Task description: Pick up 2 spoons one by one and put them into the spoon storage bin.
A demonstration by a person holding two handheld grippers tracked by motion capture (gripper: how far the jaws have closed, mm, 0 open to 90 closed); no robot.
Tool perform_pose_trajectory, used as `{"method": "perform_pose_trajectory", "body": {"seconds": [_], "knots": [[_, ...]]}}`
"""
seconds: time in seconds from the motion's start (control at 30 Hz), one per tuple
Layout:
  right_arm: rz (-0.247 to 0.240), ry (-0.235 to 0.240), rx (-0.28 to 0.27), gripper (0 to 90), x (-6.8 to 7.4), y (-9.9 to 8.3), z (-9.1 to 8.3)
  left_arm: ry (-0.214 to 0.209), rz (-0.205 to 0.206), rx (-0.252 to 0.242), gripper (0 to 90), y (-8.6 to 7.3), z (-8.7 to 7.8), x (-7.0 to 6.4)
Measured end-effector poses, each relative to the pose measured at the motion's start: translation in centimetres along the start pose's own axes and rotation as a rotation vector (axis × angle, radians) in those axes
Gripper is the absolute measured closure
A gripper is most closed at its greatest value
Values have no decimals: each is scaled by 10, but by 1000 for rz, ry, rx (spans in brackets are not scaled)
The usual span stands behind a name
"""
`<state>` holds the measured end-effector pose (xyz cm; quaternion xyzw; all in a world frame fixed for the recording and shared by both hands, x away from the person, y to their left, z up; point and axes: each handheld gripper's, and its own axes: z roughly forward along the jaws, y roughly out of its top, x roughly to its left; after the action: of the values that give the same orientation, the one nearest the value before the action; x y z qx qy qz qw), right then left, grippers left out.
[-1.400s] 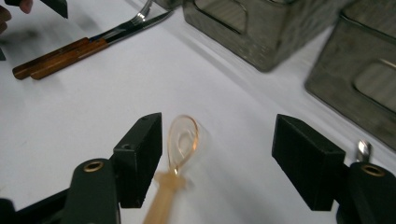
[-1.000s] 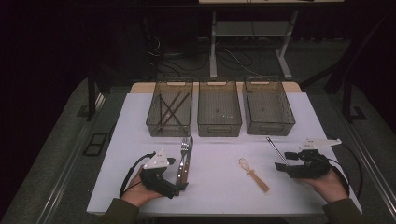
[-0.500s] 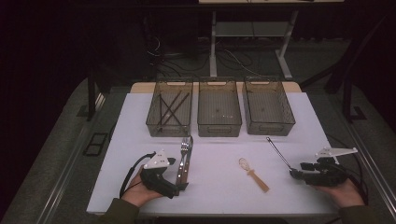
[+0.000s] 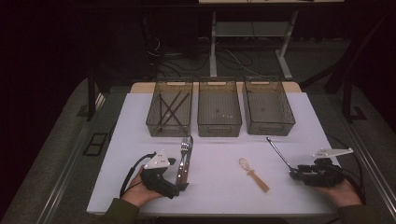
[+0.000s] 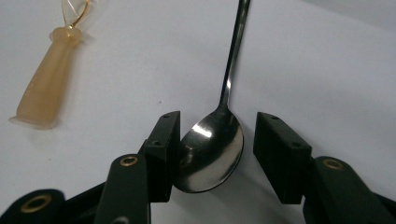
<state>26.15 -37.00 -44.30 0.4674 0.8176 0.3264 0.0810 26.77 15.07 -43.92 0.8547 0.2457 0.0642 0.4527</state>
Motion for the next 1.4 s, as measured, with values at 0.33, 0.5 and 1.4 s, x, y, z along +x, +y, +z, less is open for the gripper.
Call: {"method": "perform_pose_trajectory", "body": {"seconds": [0.33,0.5,1.4], "knots": [[-45,-83,12,612,9,0,3,1,4,5,1,0,1,0],[-40,-89,3,673,9,0,3,0,6,7,1,0,1,0],[-26,8,-55,886,11,5,-6,2,12,6,2,0,0,0]]}}
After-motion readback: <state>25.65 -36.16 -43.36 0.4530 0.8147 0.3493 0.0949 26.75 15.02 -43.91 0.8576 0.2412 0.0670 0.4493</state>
